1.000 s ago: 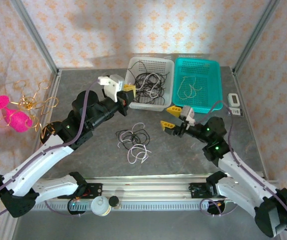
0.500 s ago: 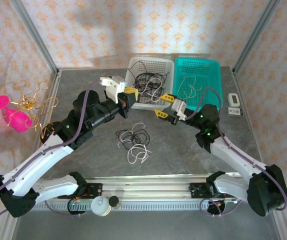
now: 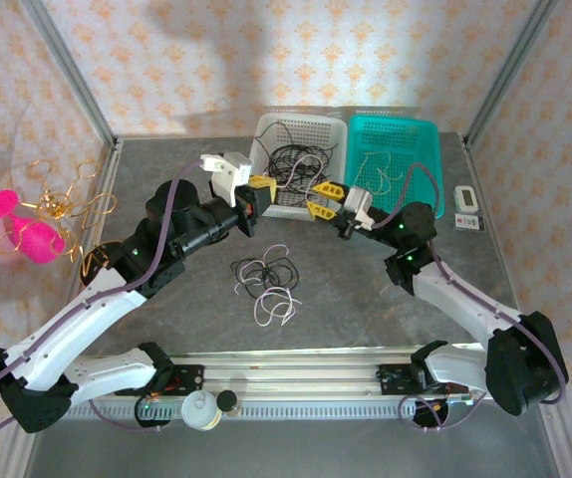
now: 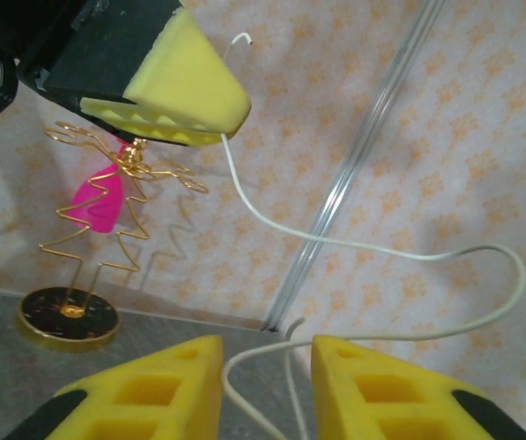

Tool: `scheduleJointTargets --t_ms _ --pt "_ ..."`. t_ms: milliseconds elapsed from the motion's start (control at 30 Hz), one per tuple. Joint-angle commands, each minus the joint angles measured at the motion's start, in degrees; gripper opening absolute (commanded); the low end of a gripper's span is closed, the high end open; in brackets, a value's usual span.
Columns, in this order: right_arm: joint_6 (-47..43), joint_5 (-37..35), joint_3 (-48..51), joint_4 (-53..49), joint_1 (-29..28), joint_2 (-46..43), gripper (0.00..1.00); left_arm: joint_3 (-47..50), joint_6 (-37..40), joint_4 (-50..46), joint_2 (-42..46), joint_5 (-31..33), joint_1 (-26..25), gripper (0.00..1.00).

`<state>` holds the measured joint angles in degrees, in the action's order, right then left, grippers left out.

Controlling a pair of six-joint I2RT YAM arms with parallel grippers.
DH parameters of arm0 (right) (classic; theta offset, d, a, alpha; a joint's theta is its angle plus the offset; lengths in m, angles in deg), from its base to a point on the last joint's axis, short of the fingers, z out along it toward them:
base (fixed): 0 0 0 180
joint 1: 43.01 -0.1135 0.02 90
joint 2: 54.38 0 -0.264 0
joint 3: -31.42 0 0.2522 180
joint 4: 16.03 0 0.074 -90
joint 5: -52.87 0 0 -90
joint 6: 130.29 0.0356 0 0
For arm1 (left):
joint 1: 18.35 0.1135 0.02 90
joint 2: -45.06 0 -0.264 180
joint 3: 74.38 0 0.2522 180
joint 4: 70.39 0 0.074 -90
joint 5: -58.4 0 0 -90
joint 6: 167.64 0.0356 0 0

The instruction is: Untangle the cables

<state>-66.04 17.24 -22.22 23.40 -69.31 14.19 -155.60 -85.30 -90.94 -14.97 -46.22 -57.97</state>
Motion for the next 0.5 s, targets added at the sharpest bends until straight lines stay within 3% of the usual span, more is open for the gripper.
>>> scheduleJointTargets --t_ms 0,100,333,467 --pt "1.41 0.98 -1.46 2.84 0.09 0.91 0.14 -1.39 -0.51 0.04 0.53 -0.86 0.33 0.00" --pt "1.63 1.26 -1.09 2.47 0.11 1.27 0.14 -1.52 -0.50 0.17 0.65 -0.87 0.33 0.00" --pt "0.77 0.92 -0.55 1.11 0.11 1.43 0.29 -2.06 -0.22 -0.50 0.79 -0.91 0.33 0.00" --pt "-0.12 -0.79 -0.55 -0.05 0.11 1.21 0.30 -2.07 -0.24 -0.51 0.88 -0.86 0.33 0.00"
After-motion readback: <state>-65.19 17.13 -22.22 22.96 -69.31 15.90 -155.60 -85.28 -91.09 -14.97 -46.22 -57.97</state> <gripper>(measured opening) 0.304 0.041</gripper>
